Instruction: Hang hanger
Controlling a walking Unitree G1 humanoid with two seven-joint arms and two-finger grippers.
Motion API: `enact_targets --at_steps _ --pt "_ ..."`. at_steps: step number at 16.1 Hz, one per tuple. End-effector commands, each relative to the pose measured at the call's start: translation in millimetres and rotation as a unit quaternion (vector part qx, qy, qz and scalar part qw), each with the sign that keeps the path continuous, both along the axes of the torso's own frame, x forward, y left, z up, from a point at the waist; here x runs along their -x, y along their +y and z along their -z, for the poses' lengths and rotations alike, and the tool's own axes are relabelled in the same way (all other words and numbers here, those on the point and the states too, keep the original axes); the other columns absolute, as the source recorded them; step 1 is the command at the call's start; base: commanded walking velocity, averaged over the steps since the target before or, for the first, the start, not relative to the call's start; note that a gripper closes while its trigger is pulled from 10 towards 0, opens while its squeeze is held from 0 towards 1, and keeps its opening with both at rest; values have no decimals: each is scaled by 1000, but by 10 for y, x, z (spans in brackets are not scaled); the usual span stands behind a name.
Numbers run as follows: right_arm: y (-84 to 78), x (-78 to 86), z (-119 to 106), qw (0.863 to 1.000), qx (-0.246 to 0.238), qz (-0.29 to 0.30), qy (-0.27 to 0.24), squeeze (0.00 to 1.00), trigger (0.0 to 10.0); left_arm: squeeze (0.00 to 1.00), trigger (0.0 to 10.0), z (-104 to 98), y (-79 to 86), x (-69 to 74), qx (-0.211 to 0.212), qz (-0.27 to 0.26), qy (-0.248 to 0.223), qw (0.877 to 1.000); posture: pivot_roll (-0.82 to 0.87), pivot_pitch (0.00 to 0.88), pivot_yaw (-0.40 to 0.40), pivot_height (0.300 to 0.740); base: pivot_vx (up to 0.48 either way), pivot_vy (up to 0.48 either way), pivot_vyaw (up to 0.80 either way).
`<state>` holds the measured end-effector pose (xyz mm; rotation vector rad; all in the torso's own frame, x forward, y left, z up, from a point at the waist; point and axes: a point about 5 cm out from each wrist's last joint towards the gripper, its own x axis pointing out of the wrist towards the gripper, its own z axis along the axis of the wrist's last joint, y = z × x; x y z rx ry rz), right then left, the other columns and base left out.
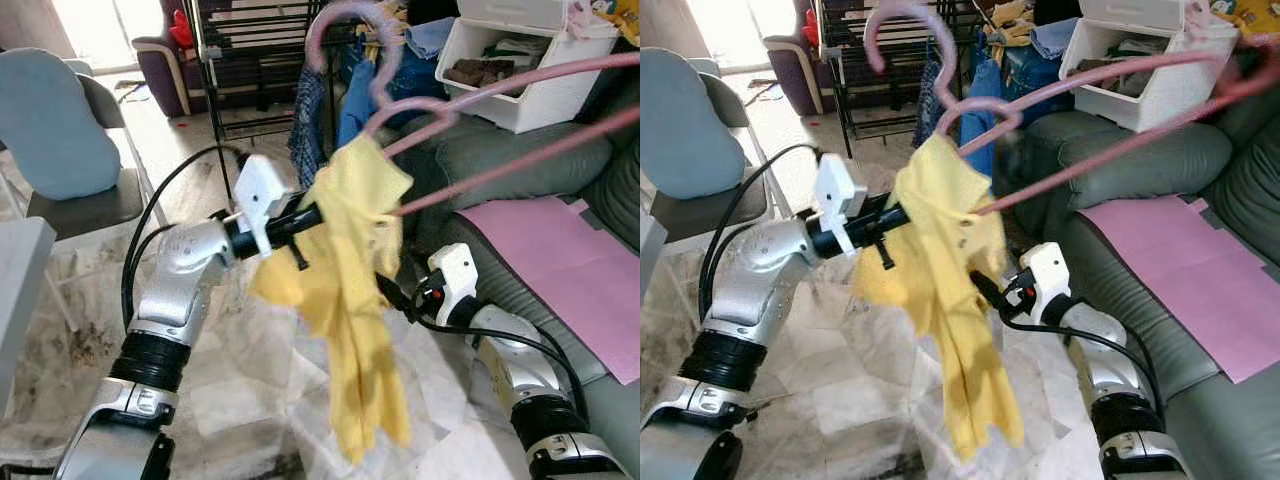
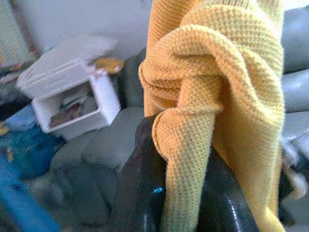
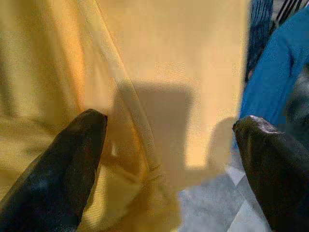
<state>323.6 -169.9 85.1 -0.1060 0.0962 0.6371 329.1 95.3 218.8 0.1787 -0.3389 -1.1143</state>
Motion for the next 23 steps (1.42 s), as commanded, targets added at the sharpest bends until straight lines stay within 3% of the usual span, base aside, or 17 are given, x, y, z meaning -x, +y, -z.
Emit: enact_targets --at_steps 1,4,5,6,10,12,15,18,23 --pt "52 -20 27 1000 2 0 17 0 10000 0 0 -189 -67 71 24 27 -23 999 -117 0 13 740 0 0 0" --pt "37 -12 237 995 29 43 81 0 10000 0 0 -408 -151 164 65 55 -26 996 -112 0 10 740 0 0 0" --pt "4 -9 289 992 18 66 106 0 8510 0 0 -450 -157 181 73 58 -26 995 -110 0 7 740 0 0 0" --pt "-83 -4 367 983 -6 110 148 0 0 0 0 -505 -152 197 84 58 -24 994 -107 0 4 740 0 0 0" --pt "-544 -33 321 957 -16 243 157 0 0 0 0 -390 -14 158 68 23 -7 997 -114 0 3 740 0 0 0" --pt "-906 -108 75 936 -51 328 117 0 0 0 0 -162 138 112 34 -7 18 999 -129 0 8 740 0 0 0" --pt "-1246 -244 -388 912 -79 400 40 0 0 0 0 273 476 23 -23 -59 80 995 -144 0 15 740 0 0 0" --pt "-1314 -391 -791 900 -110 422 -19 0 0 0 0 690 632 75 -70 -81 131 986 -145 0 13 740 0 0 0" --pt "-1249 -480 -971 902 -119 412 -43 0 0 0 0 1120 750 185 -153 -92 154 972 -148 0 2 740 0 0 0"
